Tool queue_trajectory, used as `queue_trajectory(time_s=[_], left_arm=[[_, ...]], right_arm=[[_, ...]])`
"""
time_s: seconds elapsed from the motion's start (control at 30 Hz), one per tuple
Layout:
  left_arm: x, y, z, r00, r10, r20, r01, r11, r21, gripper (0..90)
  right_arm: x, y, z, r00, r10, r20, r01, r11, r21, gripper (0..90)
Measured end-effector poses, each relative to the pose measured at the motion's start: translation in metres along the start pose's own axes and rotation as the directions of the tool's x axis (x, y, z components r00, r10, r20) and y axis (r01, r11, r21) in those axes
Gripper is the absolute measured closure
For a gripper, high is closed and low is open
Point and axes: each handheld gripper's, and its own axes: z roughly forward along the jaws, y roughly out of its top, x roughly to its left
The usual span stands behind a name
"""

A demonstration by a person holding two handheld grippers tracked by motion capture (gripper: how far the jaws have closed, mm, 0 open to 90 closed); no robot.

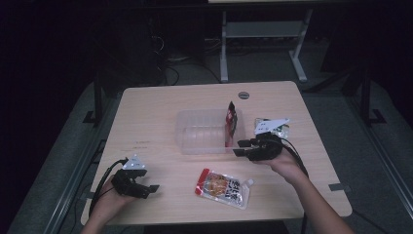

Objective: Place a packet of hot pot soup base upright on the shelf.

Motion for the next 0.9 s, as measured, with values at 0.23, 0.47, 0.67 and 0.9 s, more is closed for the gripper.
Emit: queue_trajectory(time_s=[0.23, 0.47, 0.67, 0.9], left_arm=[[-0.001, 0.001, 0.0, 0.9999, 0.007, 0.014, -0.007, 1.0, 0.001, 22.7], [-0.002, 0.001, 0.0, 0.9997, 0.012, 0.023, -0.012, 0.9999, 0.005, 23.8], [-0.003, 0.002, 0.0, 0.9993, 0.022, 0.029, -0.022, 0.9997, 0.006, 25.4], [-0.007, 0.004, -0.001, 0.9983, 0.04, 0.042, -0.041, 0.9991, 0.013, 34.9]], right_arm=[[0.009, -0.009, -0.004, 0.9965, -0.023, 0.081, 0.02, 0.999, 0.045, 35.6], [0.014, -0.026, -0.014, 0.9901, -0.01, 0.14, 0.0, 0.997, 0.072, 29.7], [0.015, -0.04, -0.021, 0.9825, 0.03, 0.184, -0.045, 0.996, 0.077, 25.1], [0.019, -0.055, -0.032, 0.9741, 0.051, 0.22, -0.071, 0.994, 0.08, 22.5]])
